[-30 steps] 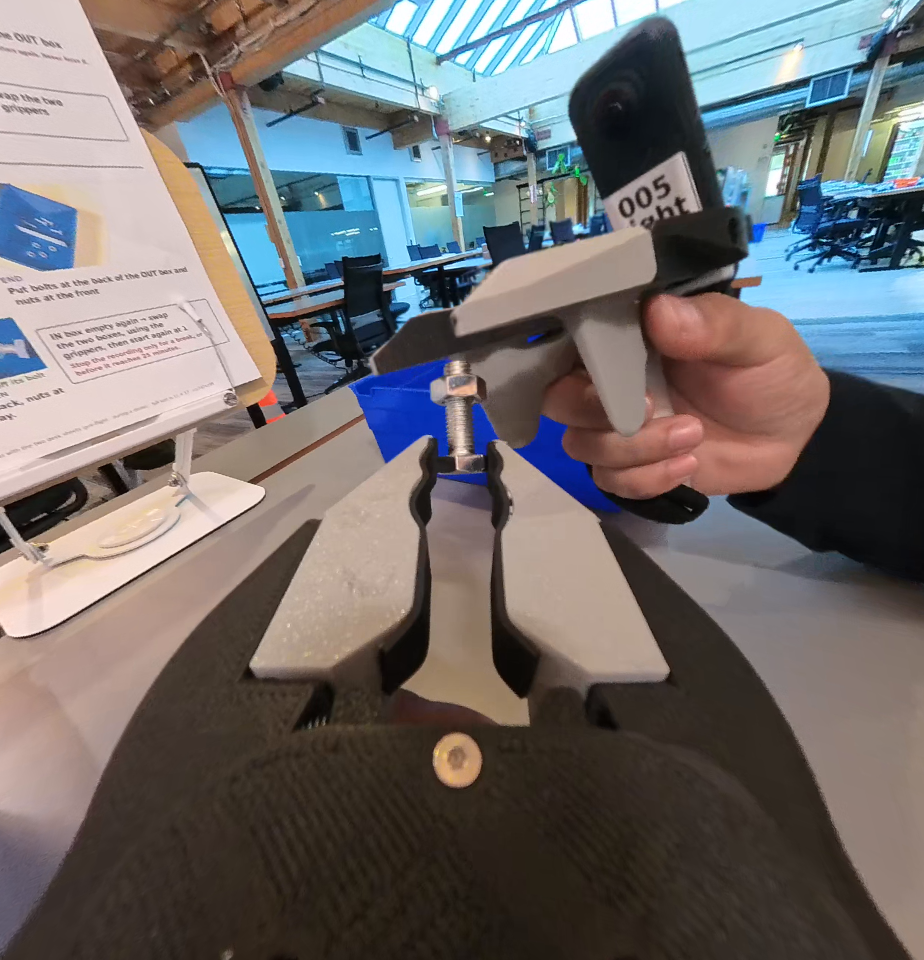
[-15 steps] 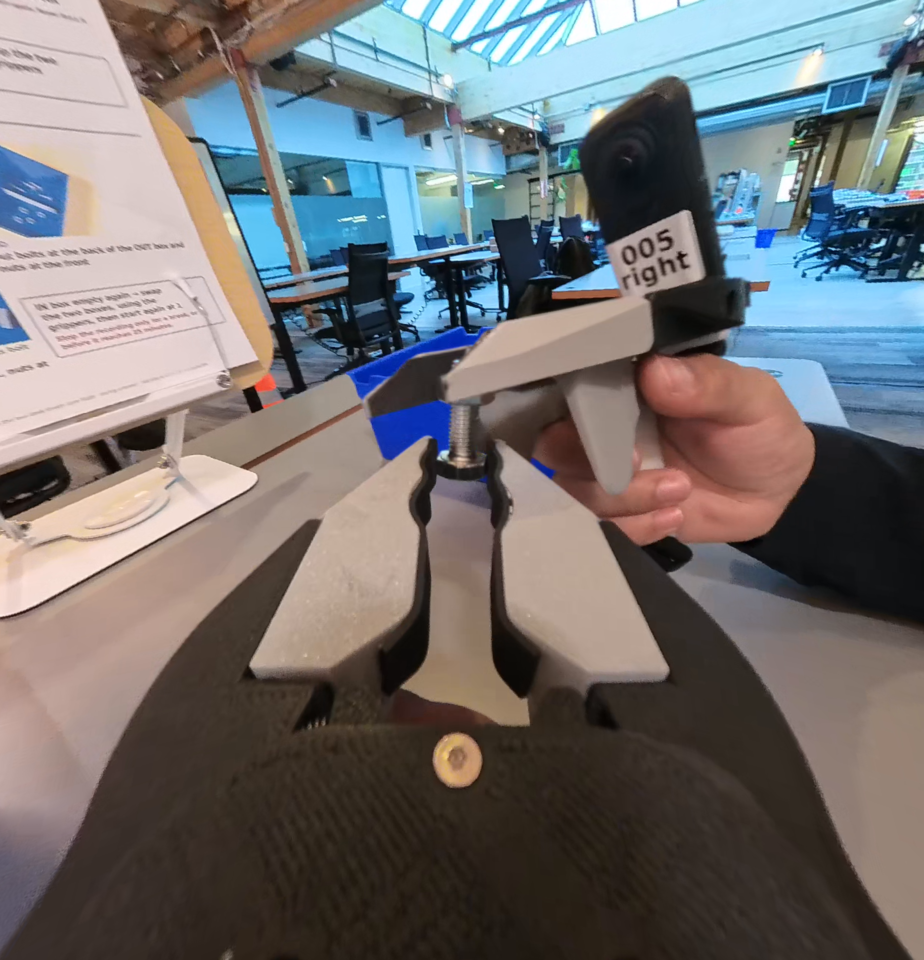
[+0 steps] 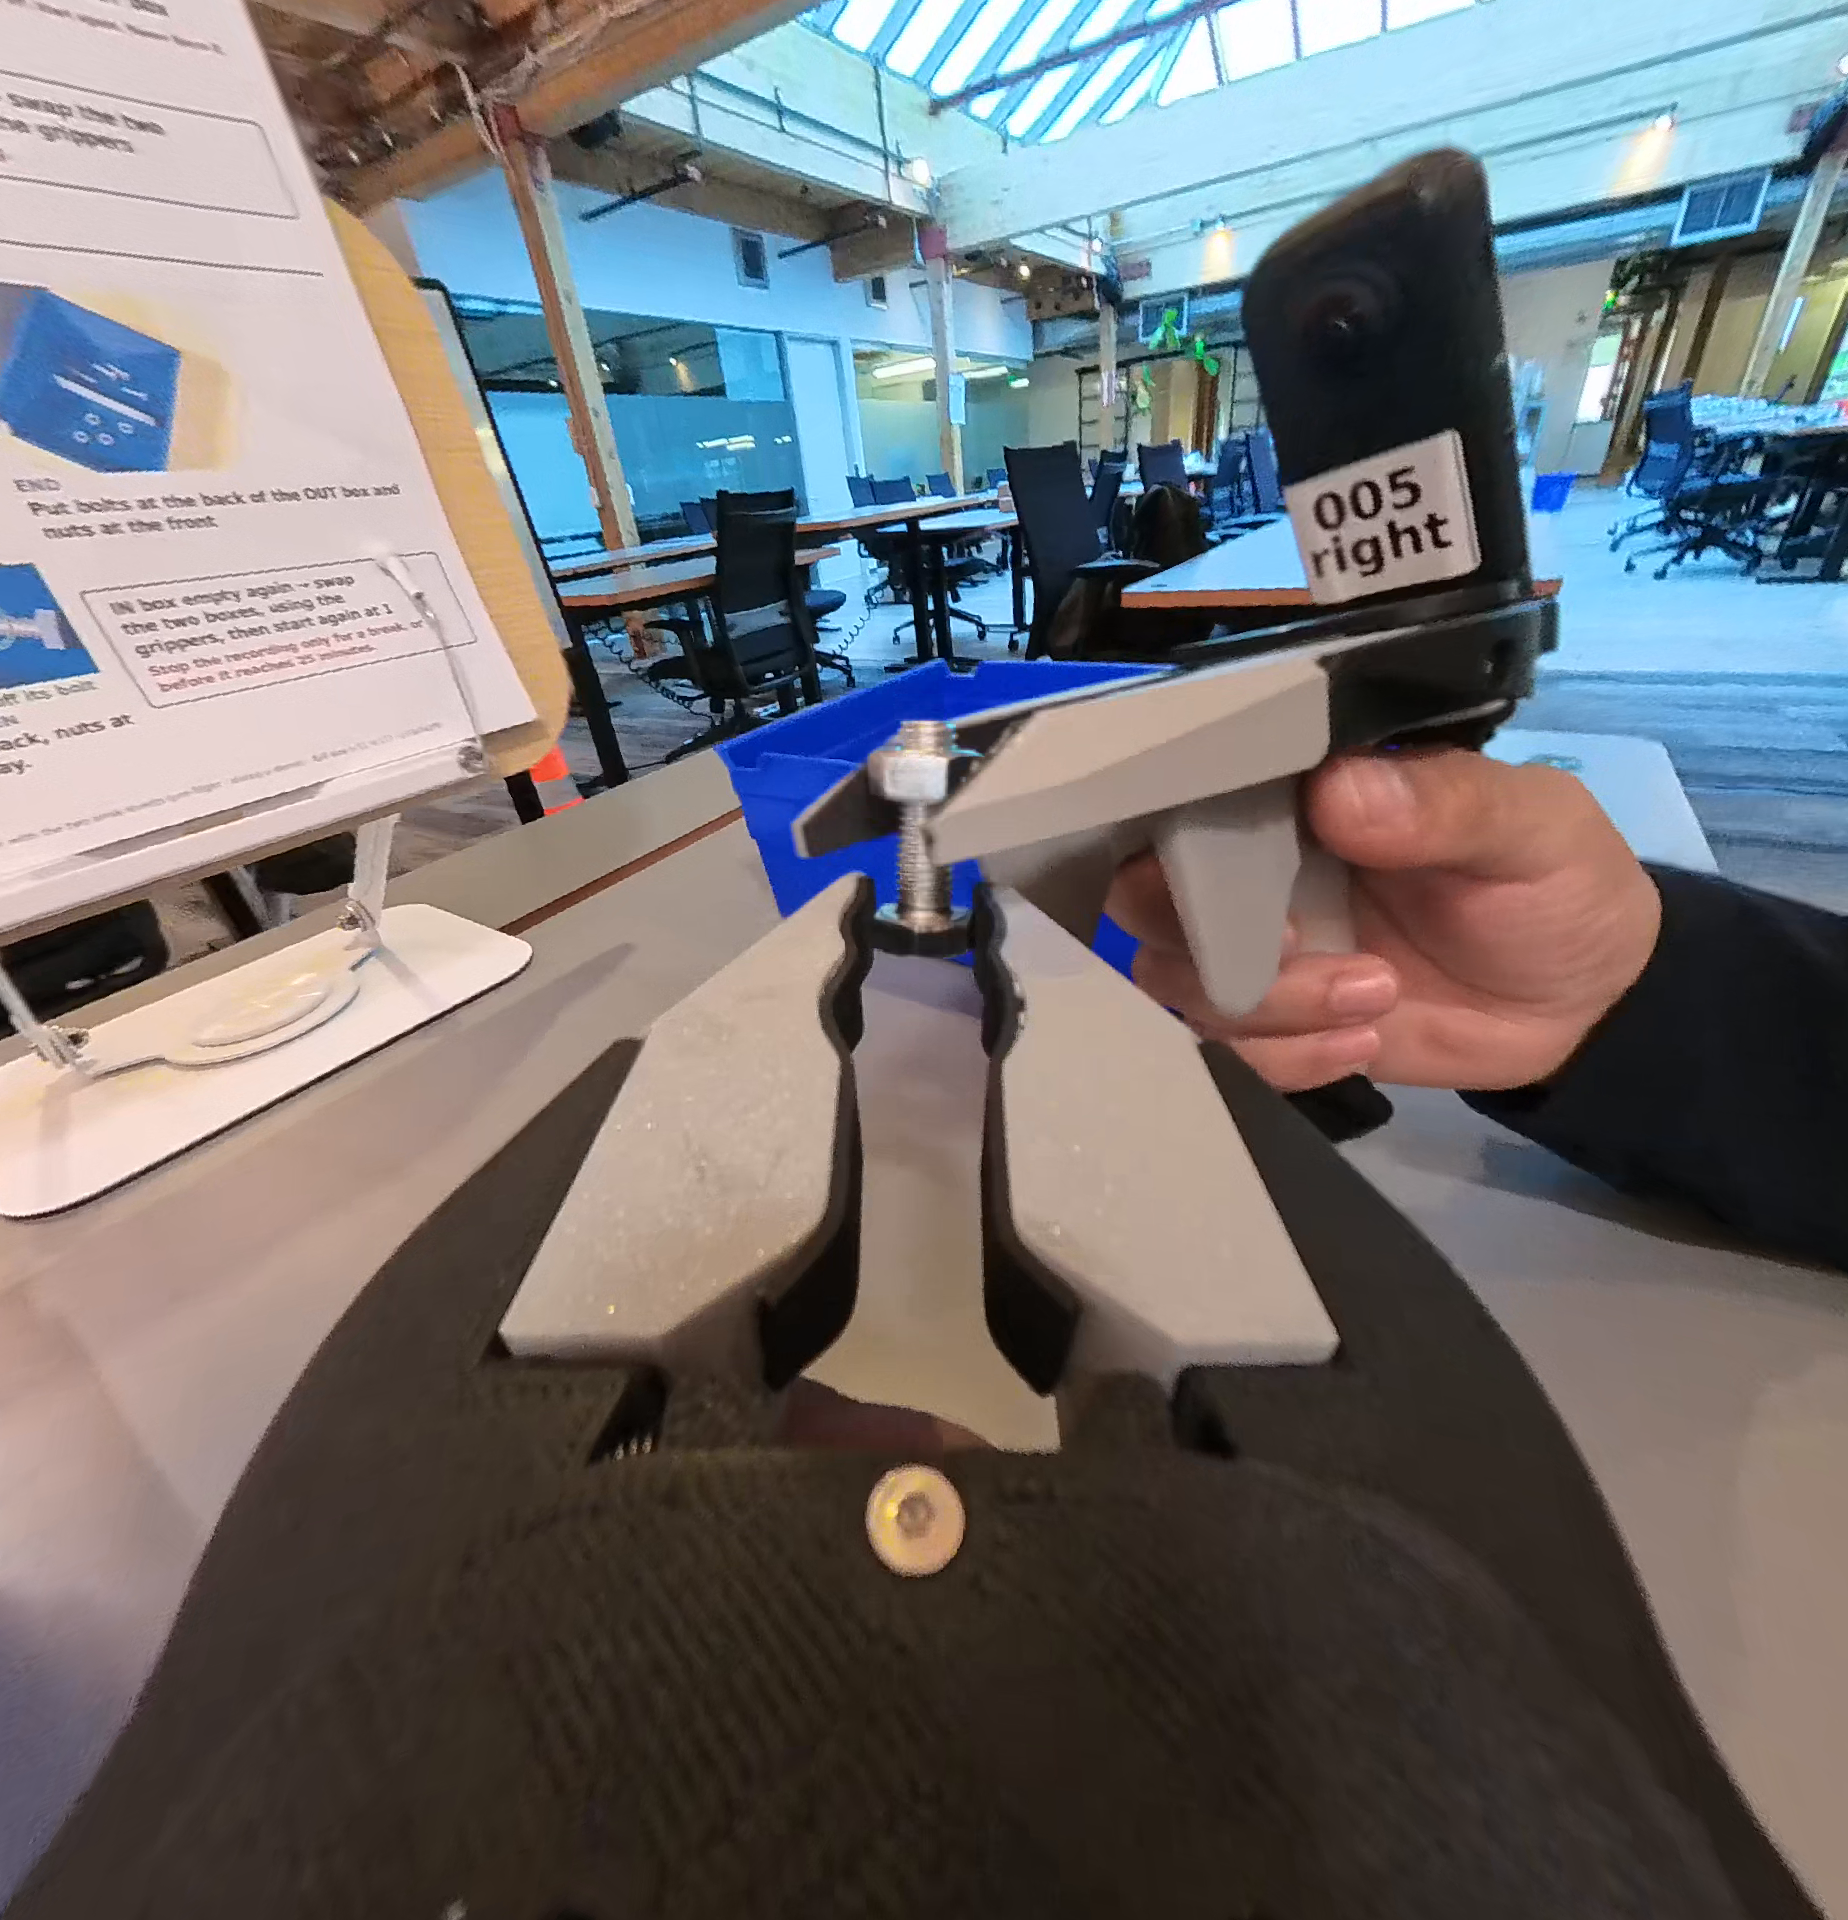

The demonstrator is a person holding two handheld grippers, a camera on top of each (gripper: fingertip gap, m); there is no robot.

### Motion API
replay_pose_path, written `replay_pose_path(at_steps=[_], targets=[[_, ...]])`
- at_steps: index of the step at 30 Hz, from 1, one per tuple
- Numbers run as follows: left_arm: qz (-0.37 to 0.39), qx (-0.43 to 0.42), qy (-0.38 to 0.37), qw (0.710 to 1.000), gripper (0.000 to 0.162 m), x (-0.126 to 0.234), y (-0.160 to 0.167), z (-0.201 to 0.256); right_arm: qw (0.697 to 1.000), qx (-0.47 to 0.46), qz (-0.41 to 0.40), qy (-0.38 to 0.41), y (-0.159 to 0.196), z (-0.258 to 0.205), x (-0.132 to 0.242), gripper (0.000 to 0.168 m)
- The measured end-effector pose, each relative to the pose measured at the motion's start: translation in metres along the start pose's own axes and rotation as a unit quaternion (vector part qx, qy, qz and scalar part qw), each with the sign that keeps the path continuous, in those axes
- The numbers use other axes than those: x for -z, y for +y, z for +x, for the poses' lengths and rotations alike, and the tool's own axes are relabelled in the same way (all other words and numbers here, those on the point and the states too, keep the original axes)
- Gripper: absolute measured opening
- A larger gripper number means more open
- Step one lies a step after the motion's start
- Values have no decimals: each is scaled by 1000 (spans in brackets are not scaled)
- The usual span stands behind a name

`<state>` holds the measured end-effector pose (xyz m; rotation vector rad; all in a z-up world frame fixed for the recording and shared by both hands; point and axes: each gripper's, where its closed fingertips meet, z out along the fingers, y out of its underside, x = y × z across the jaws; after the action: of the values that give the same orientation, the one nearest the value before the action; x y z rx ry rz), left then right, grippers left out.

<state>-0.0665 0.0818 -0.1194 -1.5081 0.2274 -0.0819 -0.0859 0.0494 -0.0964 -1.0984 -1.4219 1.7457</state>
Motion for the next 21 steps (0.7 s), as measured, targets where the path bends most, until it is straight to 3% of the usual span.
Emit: replay_pose_path(at_steps=[6,13,21], targets=[[-16,-25,15,999,17,-6,7,14,1000,4,-7,-7,3,-3,-5,36],[-5,20,-30,999,17,3,1,-16,1000,23,15,11,-7,2,8,33],[-26,0,11,1000,17,-6,10,9,1000,25,-6,5,4,-2,-7,36]])
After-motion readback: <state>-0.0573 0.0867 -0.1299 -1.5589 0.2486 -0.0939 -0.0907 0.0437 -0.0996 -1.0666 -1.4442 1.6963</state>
